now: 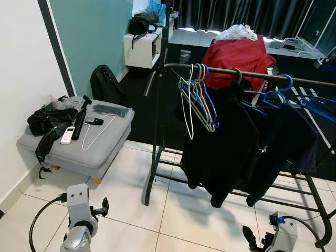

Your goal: Hang hanger

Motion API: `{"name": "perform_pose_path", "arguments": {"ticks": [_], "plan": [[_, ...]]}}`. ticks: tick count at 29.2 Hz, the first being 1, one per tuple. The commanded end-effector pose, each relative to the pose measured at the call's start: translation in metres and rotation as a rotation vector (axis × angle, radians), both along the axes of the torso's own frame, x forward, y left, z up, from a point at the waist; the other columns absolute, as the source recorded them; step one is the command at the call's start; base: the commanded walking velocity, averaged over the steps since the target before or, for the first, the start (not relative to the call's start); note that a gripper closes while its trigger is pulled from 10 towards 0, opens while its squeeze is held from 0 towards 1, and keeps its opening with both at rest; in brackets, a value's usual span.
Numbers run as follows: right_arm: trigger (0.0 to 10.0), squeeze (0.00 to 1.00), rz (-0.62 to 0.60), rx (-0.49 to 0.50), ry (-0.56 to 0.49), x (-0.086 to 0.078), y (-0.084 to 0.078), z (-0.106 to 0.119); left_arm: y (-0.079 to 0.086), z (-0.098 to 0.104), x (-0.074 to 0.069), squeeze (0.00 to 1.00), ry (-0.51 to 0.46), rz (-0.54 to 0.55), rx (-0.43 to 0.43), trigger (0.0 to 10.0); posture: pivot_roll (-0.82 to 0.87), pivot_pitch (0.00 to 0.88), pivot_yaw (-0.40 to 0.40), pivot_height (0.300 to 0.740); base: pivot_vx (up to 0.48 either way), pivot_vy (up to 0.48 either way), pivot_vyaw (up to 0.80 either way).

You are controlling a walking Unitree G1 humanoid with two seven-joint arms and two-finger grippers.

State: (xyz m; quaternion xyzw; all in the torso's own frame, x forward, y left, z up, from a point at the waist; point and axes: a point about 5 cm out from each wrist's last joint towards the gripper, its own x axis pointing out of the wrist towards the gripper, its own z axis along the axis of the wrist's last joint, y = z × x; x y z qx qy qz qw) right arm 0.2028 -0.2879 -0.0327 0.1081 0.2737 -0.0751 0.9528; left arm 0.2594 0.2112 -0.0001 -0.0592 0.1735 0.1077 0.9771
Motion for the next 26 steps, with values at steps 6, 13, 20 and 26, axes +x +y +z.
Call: {"name": "perform_pose_path", "arguments": {"ticks": [6,13,20,26], "plan": [[10.0,0.0,-0.021,0.007,0.023,-0.0045,-0.0062,-0.0012,0.0009,-0.0043,-0.0038,0.0,0.029,0.003,0.007,10.0,-0.03,0.07,-0.029,0.74,0.0,0.0,-0.46],[10.0,0.0,-0.019,0.008,0.023,-0.005,-0.0079,-0.0006,0.0002,-0.0044,-0.0042,0.0,0.031,0.004,0.008,10.0,-0.03,0.062,-0.03,0.74,0.0,0.0,-0.78],[10.0,0.0,-0.017,0.009,0.026,-0.0052,-0.0094,-0.0003,-0.0007,-0.0041,-0.0044,0.0,0.039,0.007,0.013,10.0,-0.03,0.06,-0.03,0.74,0.0,0.0,-0.78],[10.0,0.0,-0.018,0.008,0.024,-0.005,-0.0108,0.0004,-0.001,-0.0028,-0.0036,0.0,0.029,0.001,0.019,10.0,-0.04,0.061,-0.032,0.74,0.0,0.0,-0.78]]}}
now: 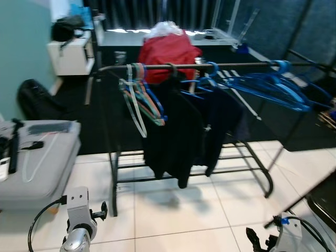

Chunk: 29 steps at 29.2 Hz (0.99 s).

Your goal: Hang hanger

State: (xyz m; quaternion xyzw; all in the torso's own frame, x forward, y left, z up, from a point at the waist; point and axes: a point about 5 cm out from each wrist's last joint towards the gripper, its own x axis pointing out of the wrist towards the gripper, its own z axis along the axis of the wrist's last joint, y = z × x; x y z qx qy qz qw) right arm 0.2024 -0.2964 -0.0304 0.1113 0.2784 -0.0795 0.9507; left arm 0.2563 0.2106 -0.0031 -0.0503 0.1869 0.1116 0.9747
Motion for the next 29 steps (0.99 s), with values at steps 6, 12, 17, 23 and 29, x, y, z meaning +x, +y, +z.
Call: {"name": "perform_pose_path", "arguments": {"ticks": [6,12,17,23,29], "plan": [[10.0,0.0,-0.012,0.005,0.003,-0.0042,-0.0038,-0.0007,-0.001,0.0026,0.0008,0.0,-0.016,-0.009,0.006,10.0,-0.04,0.07,-0.033,0.74,0.0,0.0,-0.26],[10.0,0.0,-0.011,0.004,-0.002,-0.0039,-0.0042,0.0,-0.0011,0.0033,0.0015,0.0,-0.02,-0.01,0.006,10.0,-0.04,0.072,-0.033,0.74,0.0,0.0,0.0],[10.0,0.0,-0.009,0.004,-0.008,-0.0035,-0.0043,0.0006,-0.0009,0.0036,0.0017,0.0,-0.022,-0.01,0.008,10.0,-0.04,0.072,-0.033,0.74,0.0,0.0,0.0],[10.0,0.0,0.045,-0.018,-0.044,-0.0019,-0.0025,0.0039,-0.0003,0.0071,0.002,0.0,-0.056,-0.008,0.021,10.0,-0.04,0.073,-0.034,0.74,0.0,0.0,0.21],[10.0,0.0,0.048,-0.01,-0.056,-0.0039,-0.0013,0.0031,-0.0018,0.0089,0.0018,0.0,-0.076,-0.024,0.037,10.0,-0.04,0.074,-0.035,0.74,0.0,0.0,0.8]]}}
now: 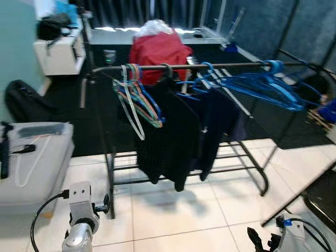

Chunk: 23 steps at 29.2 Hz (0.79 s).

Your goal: Hang hanger

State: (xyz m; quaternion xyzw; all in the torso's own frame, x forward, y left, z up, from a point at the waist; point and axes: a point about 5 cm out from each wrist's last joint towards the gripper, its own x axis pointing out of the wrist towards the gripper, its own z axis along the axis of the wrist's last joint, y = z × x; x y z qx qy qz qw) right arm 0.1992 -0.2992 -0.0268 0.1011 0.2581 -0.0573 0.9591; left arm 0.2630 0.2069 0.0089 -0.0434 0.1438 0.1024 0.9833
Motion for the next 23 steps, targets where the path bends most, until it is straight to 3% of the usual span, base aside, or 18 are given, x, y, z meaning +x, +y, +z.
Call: {"name": "perform_pose_path", "arguments": {"ticks": [1,9,23], "plan": [[10.0,0.0,0.001,0.004,-0.01,-0.0011,0.0015,-0.0006,0.0016,-0.003,-0.0049,0.0,0.009,-0.006,0.016,10.0,-0.04,0.074,-0.035,0.74,0.0,0.0,0.8],[10.0,0.0,-0.022,0.022,0.0,-0.0064,0.0018,-0.0043,-0.0023,-0.0086,-0.0068,0.0,0.064,-0.066,0.038,10.0,-0.04,0.073,-0.033,0.74,0.0,0.0,0.17],[10.0,0.0,-0.022,0.027,-0.003,-0.0042,0.0035,-0.004,-0.0031,-0.0125,-0.0068,0.0,0.082,-0.08,0.01,10.0,-0.04,0.07,-0.029,0.74,0.0,-0.48,0.0]]}}
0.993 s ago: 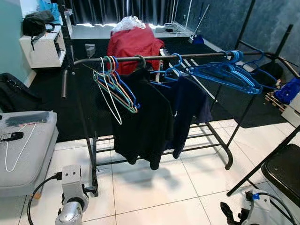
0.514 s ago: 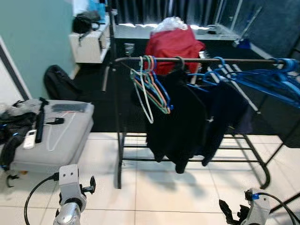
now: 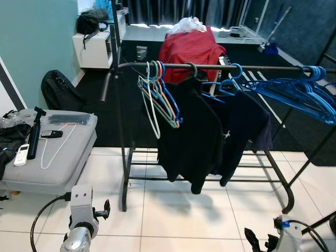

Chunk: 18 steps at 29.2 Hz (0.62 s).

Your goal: Hang hanger

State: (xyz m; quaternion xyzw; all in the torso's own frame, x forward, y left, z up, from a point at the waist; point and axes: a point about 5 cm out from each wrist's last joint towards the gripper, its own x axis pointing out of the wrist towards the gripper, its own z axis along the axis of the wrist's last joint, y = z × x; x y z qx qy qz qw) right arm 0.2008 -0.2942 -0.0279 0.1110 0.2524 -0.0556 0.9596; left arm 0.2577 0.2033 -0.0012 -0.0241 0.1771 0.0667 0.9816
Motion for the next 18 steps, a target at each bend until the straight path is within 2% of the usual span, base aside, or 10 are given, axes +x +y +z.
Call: {"name": "perform_pose_path", "arguments": {"ticks": [1,5,9,12,14,15,16,18], "plan": [[10.0,0.0,-0.018,0.008,0.01,-0.005,-0.001,-0.003,0.001,-0.003,-0.001,0.0,0.02,-0.003,-0.012,10.0,-0.04,0.065,-0.028,0.74,0.0,-0.48,0.0],[10.0,0.0,-0.017,0.007,0.01,-0.004,-0.001,-0.003,0.002,-0.004,-0.001,0.0,0.027,0.002,-0.011,10.0,-0.04,0.061,-0.029,0.74,0.0,0.0,0.0],[10.0,0.0,-0.015,0.005,0.011,-0.004,-0.001,-0.002,0.006,-0.001,0.001,0.0,-0.015,0.042,-0.037,10.0,-0.04,0.056,-0.031,0.74,0.0,0.0,0.0],[10.0,0.0,-0.013,-0.008,0.01,-0.002,-0.003,-0.001,0.011,0.003,0.003,0.0,-0.021,0.055,0.039,10.0,-0.04,0.053,-0.033,0.74,0.0,0.0,0.0],[10.0,0.0,-0.012,-0.016,0.008,-0.002,-0.003,0.0,0.011,0.003,0.004,0.0,-0.023,0.047,0.059,10.0,-0.04,0.052,-0.033,0.74,0.0,0.0,0.0],[10.0,0.0,-0.006,-0.038,-0.012,0.006,-0.005,0.006,0.012,0.005,0.006,0.0,-0.029,0.043,0.055,10.0,-0.04,0.05,-0.035,0.74,0.0,0.0,0.0],[10.0,0.0,-0.006,-0.038,-0.012,0.006,-0.005,0.006,0.012,0.005,0.006,0.0,-0.029,0.043,0.055,10.0,-0.04,0.05,-0.035,0.74,0.0,0.0,0.0],[10.0,0.0,0.013,-0.053,-0.04,0.016,-0.004,0.013,0.01,0.006,0.007,0.0,-0.032,0.015,0.035,10.0,-0.04,0.05,-0.037,0.74,0.0,0.0,0.8]]}}
